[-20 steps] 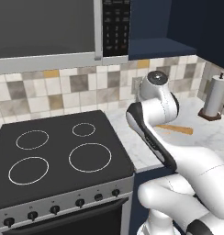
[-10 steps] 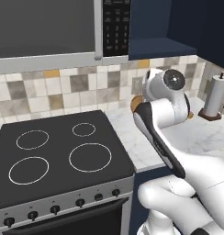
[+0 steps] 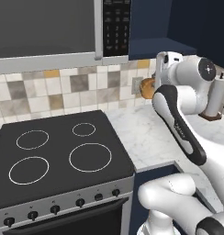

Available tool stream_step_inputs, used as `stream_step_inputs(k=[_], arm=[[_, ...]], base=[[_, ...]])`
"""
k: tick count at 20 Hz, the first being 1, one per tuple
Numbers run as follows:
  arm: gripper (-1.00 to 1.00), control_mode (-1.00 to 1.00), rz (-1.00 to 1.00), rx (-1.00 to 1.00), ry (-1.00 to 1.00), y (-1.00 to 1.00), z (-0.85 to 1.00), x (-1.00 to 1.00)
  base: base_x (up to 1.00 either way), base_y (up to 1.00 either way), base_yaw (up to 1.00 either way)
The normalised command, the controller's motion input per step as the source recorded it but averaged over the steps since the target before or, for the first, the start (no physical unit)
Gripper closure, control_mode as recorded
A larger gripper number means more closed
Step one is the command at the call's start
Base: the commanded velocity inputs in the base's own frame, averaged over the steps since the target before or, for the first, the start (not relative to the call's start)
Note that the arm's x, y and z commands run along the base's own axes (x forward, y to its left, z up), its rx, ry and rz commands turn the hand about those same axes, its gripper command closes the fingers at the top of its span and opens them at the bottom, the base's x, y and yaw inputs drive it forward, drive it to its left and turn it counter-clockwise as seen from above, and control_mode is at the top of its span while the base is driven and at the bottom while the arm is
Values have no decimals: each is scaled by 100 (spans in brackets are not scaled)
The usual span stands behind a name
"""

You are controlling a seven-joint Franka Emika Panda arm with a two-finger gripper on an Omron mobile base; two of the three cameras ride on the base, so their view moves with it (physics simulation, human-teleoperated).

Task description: Organize the utensils by type. Pick up the wooden spoons from the counter and place them in the open cabinet. Then pick up the metallic utensils from the counter and place them in the open drawer.

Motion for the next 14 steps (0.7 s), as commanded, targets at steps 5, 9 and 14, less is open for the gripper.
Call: stream_step_inputs(k=[5, 9, 14], arm=[[100, -100, 0, 0, -2, -7, 67, 10], [100, -100, -3, -3, -5, -8, 58, 1], [100, -100, 0, -12, -16, -5, 29, 15]], base=[[0, 0, 0], [0, 0, 0], [0, 0, 0]])
